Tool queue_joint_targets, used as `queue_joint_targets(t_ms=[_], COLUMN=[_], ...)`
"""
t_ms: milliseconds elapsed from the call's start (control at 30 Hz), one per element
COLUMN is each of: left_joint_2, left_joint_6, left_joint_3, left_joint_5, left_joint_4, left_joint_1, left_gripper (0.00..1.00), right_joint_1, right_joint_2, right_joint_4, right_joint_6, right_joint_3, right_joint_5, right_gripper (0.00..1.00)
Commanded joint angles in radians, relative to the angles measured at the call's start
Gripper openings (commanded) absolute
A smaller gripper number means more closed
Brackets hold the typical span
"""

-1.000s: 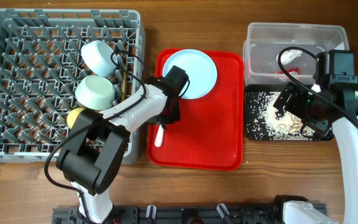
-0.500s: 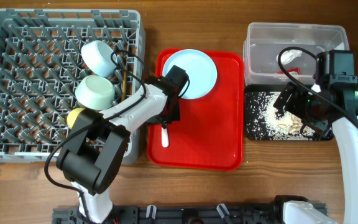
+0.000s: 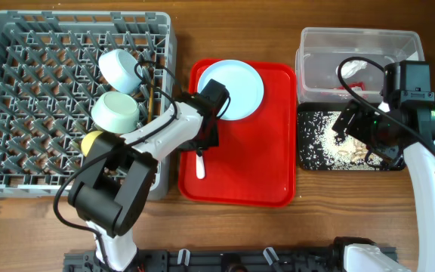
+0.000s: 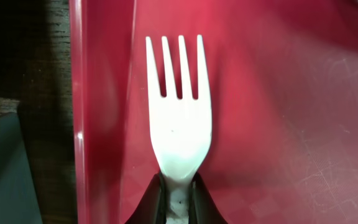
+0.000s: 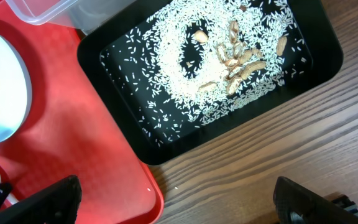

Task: Sort waste into correct bins and load items into the dishwasher rack
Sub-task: 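Carry the fork with the left gripper into the rack and release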

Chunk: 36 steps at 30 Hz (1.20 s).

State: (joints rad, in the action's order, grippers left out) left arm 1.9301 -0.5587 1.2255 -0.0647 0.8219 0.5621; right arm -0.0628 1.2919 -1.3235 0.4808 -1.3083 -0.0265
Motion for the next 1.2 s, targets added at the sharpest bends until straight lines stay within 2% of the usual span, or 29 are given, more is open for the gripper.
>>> queue_joint_targets(t_ms=[0, 200, 333, 567, 733, 933, 1067, 1167], left_joint_2=[-0.072, -0.18, -0.254, -0.397, -0.467, -0.469, -0.438, -0.4], left_joint_6=[0.005, 0.01, 0.06, 0.163, 0.193, 0.22, 0.319, 0.346], left_joint_3=[-0.013, -0.013, -0.013, -0.013, -0.013, -0.014, -0.014, -0.014], left_joint_5=[-0.015, -0.015, -0.015, -0.023, -0.023, -0.023, -0.023, -0.022], left_joint_4=[0.001, 0.002, 0.009, 0.015, -0.002, -0.01, -0.022, -0.027], left_joint_1=[0.001, -0.009, -0.043, -0.177, -0.278, -0.372, -0.384, -0.384], left_gripper=[0.04, 0.04, 0.04, 0.04, 0.04, 0.04, 0.04, 0.04], right_joint_1=[-0.003, -0.003, -0.003, -0.003, -0.003, -0.003, -0.003, -0.003], right_joint_2=[0.002, 0.002, 0.002, 0.002, 0.002, 0.002, 0.002, 0.002], right_joint_4=[-0.001, -0.001, -0.001, 0.0, 0.003, 0.002, 0.003, 0.002], right_joint_6=[-0.01, -0.01, -0.011, -0.01, -0.01, -0.01, -0.01, -0.01], right_joint_3=[-0.018, -0.018, -0.018, -0.018, -0.018, -0.018, -0.018, -0.018], right_joint_5=[0.009, 0.009, 0.009, 0.009, 0.009, 0.009, 0.009, 0.009], right_gripper=[1.0, 1.0, 1.0, 1.0, 1.0, 1.0, 1.0, 1.0])
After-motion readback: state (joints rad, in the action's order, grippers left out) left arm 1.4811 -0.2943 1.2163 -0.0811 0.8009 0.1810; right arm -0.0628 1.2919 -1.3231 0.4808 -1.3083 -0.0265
